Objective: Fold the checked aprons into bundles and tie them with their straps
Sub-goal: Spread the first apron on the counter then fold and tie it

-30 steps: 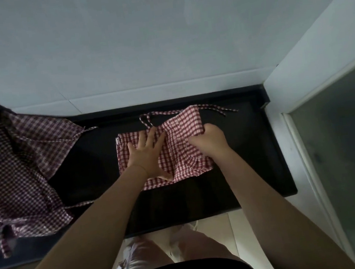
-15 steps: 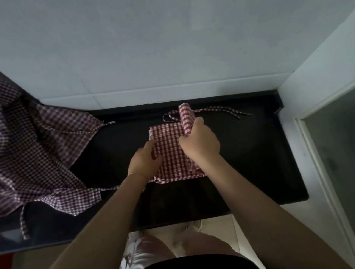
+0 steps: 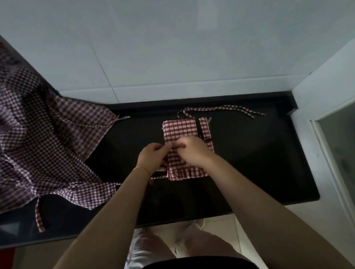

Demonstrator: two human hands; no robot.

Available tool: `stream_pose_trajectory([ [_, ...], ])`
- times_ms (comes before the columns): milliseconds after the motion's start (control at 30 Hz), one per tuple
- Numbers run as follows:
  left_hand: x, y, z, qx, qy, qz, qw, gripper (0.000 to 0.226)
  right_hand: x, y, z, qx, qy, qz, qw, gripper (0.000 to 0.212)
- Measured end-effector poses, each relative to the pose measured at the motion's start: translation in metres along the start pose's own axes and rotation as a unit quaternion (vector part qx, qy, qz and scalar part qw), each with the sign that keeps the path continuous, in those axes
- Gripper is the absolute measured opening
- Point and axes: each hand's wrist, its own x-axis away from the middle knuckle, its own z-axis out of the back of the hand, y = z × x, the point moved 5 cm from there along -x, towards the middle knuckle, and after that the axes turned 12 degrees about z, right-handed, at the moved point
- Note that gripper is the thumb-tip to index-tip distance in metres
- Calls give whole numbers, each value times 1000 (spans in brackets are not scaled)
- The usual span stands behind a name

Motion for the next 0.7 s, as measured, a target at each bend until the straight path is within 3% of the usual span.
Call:
stream_pose_trajectory([
  [67,-1,3,-1,-46,17,-17,999,37,8,17,25,0,138,-35,990,26],
  [133,-3,5,-2,-48,33,-7,998,41,21,46,42,-29,231,-140,963,33],
  [200,-3,6,-2,-40,35,5,999,40,29,67,34,-167,177,-240,940,52],
  [267,-3,7,-2,11,6,36,999,37,31,71,20,-322,104,-275,900,60],
  [367,7,12,0,122,-63,86,987,28,35,65,21,-428,66,-268,861,60],
  [500,17,37,-11,184,-113,59,975,25,41,65,50,-529,67,-234,813,44],
  [600,23,45,-33,61,-66,64,994,22,54,88,71,-533,97,-241,806,39],
  [700,21,37,-49,-91,3,10,996,19,66,120,74,-443,81,-281,847,55],
])
